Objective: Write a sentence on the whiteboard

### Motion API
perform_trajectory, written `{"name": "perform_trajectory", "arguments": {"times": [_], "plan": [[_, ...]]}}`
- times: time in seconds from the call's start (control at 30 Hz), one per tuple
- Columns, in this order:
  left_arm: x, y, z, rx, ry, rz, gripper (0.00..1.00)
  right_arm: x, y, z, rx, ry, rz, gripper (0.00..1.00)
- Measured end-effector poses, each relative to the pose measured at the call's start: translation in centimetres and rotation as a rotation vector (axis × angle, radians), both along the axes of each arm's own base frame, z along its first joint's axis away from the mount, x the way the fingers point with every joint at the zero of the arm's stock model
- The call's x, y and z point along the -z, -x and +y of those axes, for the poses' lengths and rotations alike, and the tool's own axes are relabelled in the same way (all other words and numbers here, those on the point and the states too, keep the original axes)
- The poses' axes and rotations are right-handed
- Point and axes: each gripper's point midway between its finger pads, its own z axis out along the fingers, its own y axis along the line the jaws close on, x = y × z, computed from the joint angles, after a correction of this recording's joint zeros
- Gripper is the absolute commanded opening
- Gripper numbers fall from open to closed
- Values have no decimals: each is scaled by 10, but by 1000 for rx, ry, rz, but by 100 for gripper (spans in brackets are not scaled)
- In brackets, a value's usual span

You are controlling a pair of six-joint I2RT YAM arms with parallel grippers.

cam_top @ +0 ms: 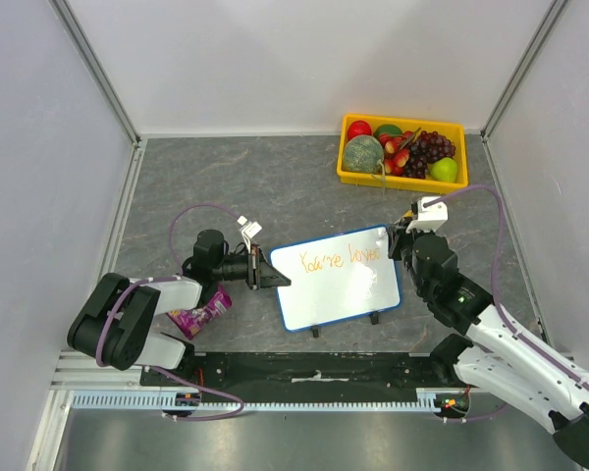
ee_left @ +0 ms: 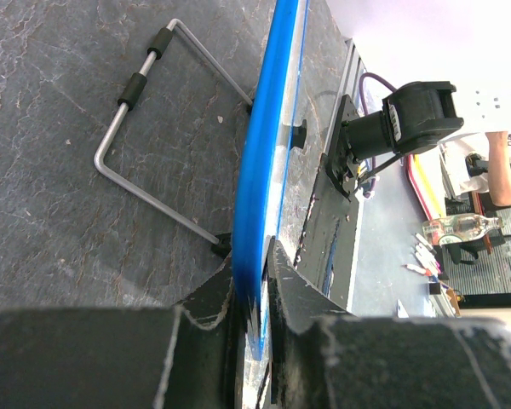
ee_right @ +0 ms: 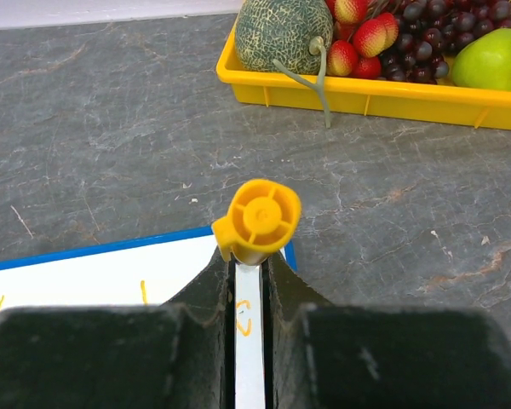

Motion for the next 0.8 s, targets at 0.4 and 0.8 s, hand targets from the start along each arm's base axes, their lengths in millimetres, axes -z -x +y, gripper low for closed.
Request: {"name": "perform_trajectory", "arguments": {"times": [0.4,0.8], "plan": [[0,0,0,0,0,0,2,9,6,-1,-15,-28,8,0],[0,0,0,0,-1,1,2,18,14,-1,-30,-57,21,0]]}}
